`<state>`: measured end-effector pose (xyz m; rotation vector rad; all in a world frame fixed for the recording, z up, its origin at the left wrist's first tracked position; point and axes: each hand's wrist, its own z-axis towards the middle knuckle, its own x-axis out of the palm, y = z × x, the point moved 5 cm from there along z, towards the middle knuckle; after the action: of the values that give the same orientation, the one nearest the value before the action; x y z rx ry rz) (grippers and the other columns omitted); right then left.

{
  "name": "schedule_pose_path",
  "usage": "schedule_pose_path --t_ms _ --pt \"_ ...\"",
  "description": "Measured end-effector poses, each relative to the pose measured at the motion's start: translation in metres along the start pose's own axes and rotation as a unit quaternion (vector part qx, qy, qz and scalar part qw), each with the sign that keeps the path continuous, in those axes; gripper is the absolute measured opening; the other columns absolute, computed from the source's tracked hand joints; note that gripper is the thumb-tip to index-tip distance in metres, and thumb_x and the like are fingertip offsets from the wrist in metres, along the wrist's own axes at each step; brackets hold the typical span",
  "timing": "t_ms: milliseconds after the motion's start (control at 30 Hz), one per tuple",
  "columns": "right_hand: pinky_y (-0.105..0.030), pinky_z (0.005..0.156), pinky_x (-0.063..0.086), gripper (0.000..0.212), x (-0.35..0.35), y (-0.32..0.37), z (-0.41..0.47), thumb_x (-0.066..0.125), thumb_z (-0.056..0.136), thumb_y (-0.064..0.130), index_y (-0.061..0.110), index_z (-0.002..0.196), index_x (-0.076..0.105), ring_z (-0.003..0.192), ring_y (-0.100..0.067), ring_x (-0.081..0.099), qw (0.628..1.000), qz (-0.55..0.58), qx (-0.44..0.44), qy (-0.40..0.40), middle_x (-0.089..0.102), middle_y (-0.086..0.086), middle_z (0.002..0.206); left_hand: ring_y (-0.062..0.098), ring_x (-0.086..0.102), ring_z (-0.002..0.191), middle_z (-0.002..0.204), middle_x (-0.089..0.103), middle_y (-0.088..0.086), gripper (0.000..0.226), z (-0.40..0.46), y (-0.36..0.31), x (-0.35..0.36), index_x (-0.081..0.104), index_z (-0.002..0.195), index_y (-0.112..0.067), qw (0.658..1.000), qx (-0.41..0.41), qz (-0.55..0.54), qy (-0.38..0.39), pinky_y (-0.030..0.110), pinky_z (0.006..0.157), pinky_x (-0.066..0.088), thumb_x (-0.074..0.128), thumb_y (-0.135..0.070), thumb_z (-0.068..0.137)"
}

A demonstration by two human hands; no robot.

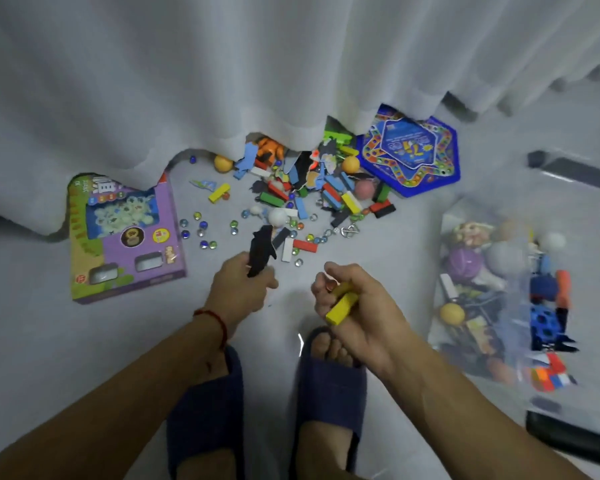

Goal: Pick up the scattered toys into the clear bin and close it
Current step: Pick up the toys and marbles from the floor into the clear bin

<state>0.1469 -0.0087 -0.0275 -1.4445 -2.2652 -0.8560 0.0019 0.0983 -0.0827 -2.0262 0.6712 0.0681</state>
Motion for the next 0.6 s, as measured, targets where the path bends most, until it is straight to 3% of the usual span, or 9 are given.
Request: schedule_pose_path --t_ms 67,100,167,233,333,400,433,500,600 --pt "-0.017 0.051 0.04 0.011 0.002 0.031 -0.037 0.068 0.082 0.01 0.005 0.091 0.064 0.074 -0.016 0.055 0.997 0.057 -0.045 0.025 0.059 -0.011 0.085 0.013 0.046 0.051 0.089 0.071 0.016 0.013 -0.032 -0.057 0.038 0.06 0.104 -0.004 0.973 -0.06 -0.173 0.138 0.023 0.042 0.039 0.058 -0.012 0.094" --pt "-0.016 0.049 0.041 0.009 -0.001 0.05 -0.057 0.068 0.081 0.012 0.005 0.087 0.065 0.074 -0.017 0.055 0.994 0.075 -0.073 0.029 0.059 -0.012 0.083 0.013 0.045 0.051 0.089 0.07 0.017 0.014 -0.047 -0.087 0.054 0.061 0.105 -0.003 0.958 -0.066 -0.195 0.2 0.023 0.042 0.037 0.057 -0.01 0.094" --pt "-0.017 0.046 0.042 0.011 -0.019 0.094 -0.1 0.064 0.081 0.015 0.005 0.079 0.064 0.071 -0.017 0.055 0.984 0.107 -0.142 0.016 0.059 -0.011 0.078 0.011 0.042 0.05 0.084 0.068 0.014 0.013 -0.078 -0.145 0.09 0.065 0.102 -0.003 0.936 -0.046 -0.173 0.303 0.02 0.041 0.032 0.055 -0.008 0.095" --pt "-0.022 0.061 0.049 0.012 -0.053 0.137 -0.143 0.058 0.086 0.017 0.006 0.085 0.064 0.074 -0.019 0.056 0.971 0.12 -0.202 -0.046 0.061 -0.01 0.083 0.01 0.038 0.05 0.076 0.061 0.01 0.005 -0.108 -0.195 0.128 0.064 0.092 -0.006 0.923 -0.009 -0.118 0.367 0.019 0.043 0.028 0.06 -0.01 0.093" --pt "-0.049 0.1 0.047 0.033 -0.129 0.177 -0.182 0.049 0.093 0.024 0.001 0.113 0.062 0.109 -0.038 0.06 0.943 0.176 -0.225 -0.173 0.06 -0.022 0.124 0.012 0.041 0.057 0.077 0.053 0.009 0.015 -0.144 -0.245 0.185 0.057 0.082 -0.011 0.906 0.019 -0.046 0.42 0.019 0.049 0.039 0.068 -0.017 0.089" --pt "-0.071 0.102 0.038 0.054 -0.161 0.183 -0.197 0.046 0.094 0.027 -0.007 0.136 0.046 0.127 -0.057 0.045 0.929 0.197 -0.223 -0.222 0.044 -0.029 0.145 0.018 0.054 0.079 0.1 0.051 0.012 0.013 -0.165 -0.261 0.211 0.054 0.095 -0.013 0.894 0.003 -0.028 0.446 0.029 0.076 0.056 0.065 -0.021 0.093" --pt "-0.074 0.105 0.032 0.062 -0.171 0.184 -0.201 0.046 0.093 0.028 -0.008 0.143 0.037 0.134 -0.058 0.036 0.924 0.193 -0.224 -0.242 0.035 -0.028 0.151 0.023 0.058 0.095 0.114 0.048 0.012 0.018 -0.168 -0.265 0.22 0.051 0.105 -0.015 0.89 -0.004 -0.022 0.456 0.039 0.09 0.054 0.063 -0.022 0.093" --pt "-0.068 0.112 0.028 0.065 -0.18 0.189 -0.205 0.048 0.091 0.028 -0.009 0.142 0.033 0.141 -0.055 0.027 0.915 0.188 -0.246 -0.258 0.027 -0.026 0.155 0.034 0.057 0.116 0.134 0.044 0.014 0.037 -0.172 -0.267 0.23 0.048 0.113 -0.014 0.888 0.002 -0.001 0.46 0.047 0.096 0.049 0.067 -0.023 0.084" --pt "-0.057 0.106 0.042 0.051 -0.171 0.195 -0.21 0.051 0.092 0.026 -0.005 0.131 0.044 0.125 -0.051 0.045 0.914 0.152 -0.287 -0.244 0.035 -0.028 0.138 0.026 0.06 0.098 0.118 0.053 0.018 0.027 -0.161 -0.262 0.225 0.054 0.104 -0.015 0.916 0.063 0.04 0.394 0.043 0.089 0.054 0.068 -0.02 0.081"
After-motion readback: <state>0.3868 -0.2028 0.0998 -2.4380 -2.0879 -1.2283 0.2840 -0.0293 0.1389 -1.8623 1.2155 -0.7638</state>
